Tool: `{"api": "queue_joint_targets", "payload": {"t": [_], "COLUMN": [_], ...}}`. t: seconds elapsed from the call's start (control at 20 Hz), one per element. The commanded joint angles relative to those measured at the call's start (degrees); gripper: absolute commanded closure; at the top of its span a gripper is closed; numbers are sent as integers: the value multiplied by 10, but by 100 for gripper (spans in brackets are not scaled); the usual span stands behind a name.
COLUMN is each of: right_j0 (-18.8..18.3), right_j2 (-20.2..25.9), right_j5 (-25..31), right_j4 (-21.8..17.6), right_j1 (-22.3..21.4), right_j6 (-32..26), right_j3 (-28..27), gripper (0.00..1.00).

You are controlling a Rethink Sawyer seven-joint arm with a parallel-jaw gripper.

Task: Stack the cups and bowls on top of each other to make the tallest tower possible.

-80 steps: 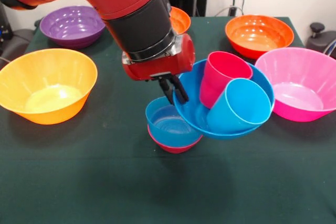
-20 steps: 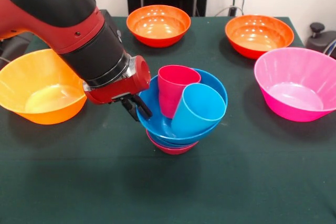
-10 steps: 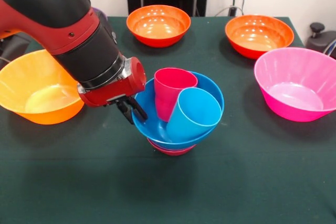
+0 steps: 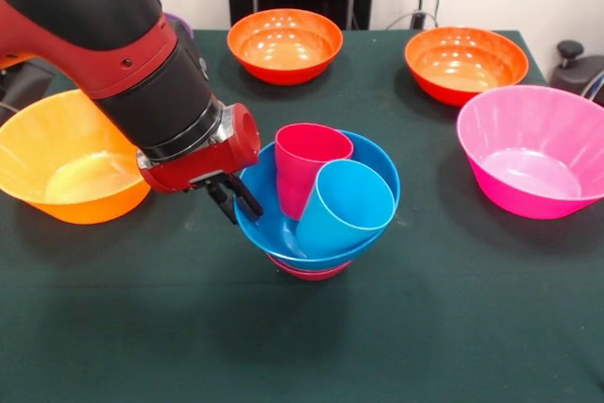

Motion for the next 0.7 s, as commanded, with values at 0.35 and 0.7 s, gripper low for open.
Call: {"api": "queue_joint_targets", "payload": {"t": [0.35, 0.7], "right_j0": [-6, -9], "right_j2": [-9, -6], "right_j5": [11, -7], "right_j4": [-53, -61], "right_j1": [-25, -35], "right_j6": [-168, -155], "right_j3": [13, 35], "gripper": [100, 100]}}
